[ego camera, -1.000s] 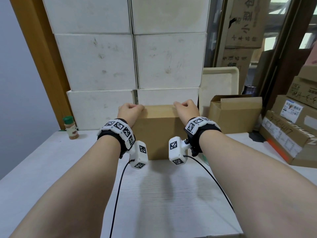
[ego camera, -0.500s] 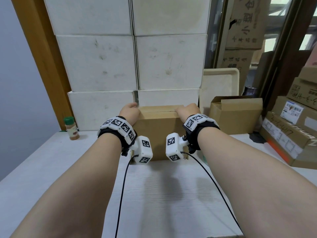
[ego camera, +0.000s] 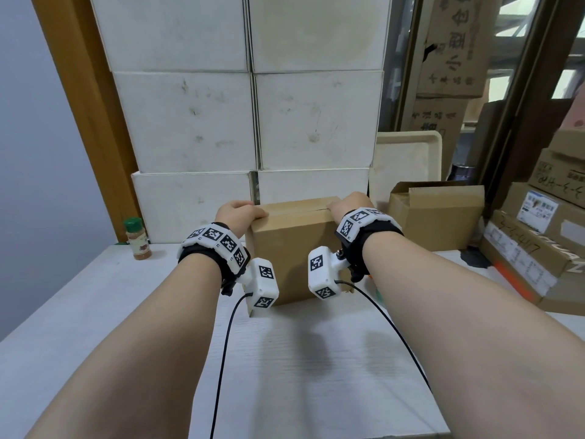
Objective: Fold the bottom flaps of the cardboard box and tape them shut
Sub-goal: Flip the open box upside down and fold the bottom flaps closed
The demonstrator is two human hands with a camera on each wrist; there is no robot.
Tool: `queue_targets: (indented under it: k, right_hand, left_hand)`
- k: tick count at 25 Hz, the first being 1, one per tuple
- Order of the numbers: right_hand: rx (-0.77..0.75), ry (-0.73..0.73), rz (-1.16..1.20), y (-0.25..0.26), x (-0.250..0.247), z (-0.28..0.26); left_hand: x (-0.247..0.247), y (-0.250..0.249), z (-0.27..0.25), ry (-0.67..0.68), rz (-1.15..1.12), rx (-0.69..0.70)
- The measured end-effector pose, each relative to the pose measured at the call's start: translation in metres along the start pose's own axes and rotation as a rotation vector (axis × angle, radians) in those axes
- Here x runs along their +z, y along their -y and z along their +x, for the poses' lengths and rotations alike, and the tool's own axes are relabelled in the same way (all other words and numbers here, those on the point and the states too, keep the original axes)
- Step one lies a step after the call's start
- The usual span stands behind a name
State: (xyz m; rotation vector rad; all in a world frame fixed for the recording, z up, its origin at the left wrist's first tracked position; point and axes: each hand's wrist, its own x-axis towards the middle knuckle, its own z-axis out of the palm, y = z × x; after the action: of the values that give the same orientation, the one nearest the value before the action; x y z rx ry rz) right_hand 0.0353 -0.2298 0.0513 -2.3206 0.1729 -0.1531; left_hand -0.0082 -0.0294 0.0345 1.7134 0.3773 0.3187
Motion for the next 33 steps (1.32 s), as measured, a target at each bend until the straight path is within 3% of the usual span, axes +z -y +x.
queue_targets:
  k: [4,7,12,18,25,33]
  right_hand:
    - [-0.020,-0.210,-0.129,0.002,0.002,-0.011]
    - [-0.039,-0.255,-0.146,0.003,0.003,-0.020]
    - [-0.047,-0.088,-0.103,0.016,0.007,-0.034]
    - [-0.008,0.050,0.063,0.024,0.011,-0.046]
    - [-0.132,0.155,-0.056,0.021,-0.009,-0.052]
    - [-0.080,0.252,-0.061,0.015,-0.010,-0.043]
  left_hand:
    - [0.001,0.000,-0.004,-0.014,0.110,0.064]
    - [0.005,-0.001,-0.006,-0.051,0.133,0.061]
    - [0.016,-0.002,-0.013,-0.120,0.127,0.005]
    - [0.022,0.005,-0.018,0.043,0.037,-0.027]
    - [0.024,0.000,-0.017,0.162,-0.001,-0.161]
    - [0.022,-0.012,-0.027,0.274,0.022,-0.237]
